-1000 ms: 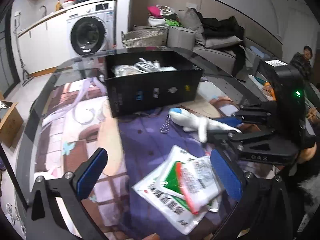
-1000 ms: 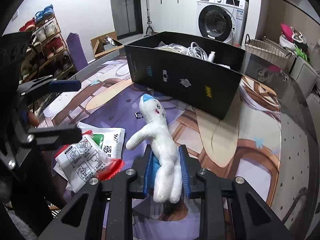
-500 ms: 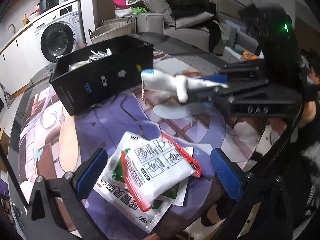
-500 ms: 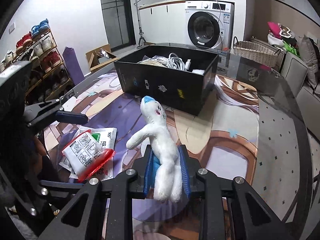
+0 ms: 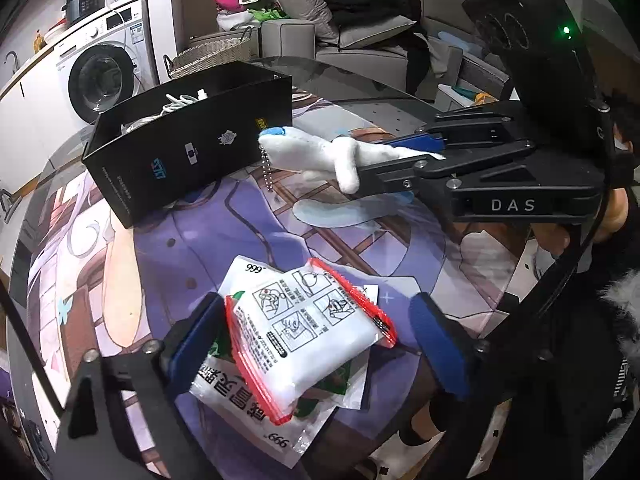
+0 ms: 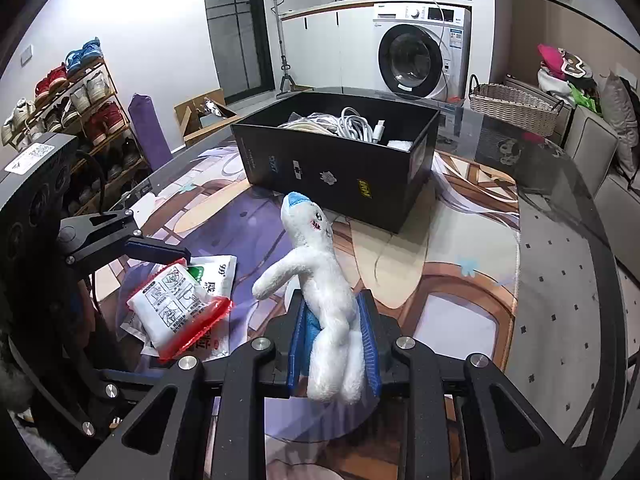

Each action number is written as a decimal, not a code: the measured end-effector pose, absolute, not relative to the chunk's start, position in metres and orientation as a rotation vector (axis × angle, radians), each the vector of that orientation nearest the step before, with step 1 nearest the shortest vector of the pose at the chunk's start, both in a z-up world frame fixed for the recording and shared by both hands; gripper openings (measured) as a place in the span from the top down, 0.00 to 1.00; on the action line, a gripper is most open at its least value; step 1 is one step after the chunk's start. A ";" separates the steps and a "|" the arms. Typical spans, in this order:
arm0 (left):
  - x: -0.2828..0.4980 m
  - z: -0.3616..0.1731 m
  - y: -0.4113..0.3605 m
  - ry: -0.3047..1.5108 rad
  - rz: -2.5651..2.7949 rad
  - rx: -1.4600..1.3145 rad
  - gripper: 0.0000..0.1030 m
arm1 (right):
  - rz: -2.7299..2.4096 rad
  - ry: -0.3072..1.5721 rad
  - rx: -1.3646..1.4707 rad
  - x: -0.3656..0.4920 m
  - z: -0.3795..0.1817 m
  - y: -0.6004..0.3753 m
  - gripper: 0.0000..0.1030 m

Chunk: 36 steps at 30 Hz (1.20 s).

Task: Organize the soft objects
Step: 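Grasp the white red-zipped medicine packet with the left gripper while the right holds the doll, then carry the white packet and the plush doll over the black box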

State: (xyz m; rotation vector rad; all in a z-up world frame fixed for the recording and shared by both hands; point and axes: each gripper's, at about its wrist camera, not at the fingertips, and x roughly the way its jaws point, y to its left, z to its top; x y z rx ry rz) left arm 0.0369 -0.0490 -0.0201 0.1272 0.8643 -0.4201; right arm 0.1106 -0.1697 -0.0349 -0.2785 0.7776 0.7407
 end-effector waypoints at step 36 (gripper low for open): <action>0.047 0.021 -0.002 0.715 -0.343 -0.091 0.42 | 0.751 0.721 -0.239 0.099 -0.010 -0.165 0.75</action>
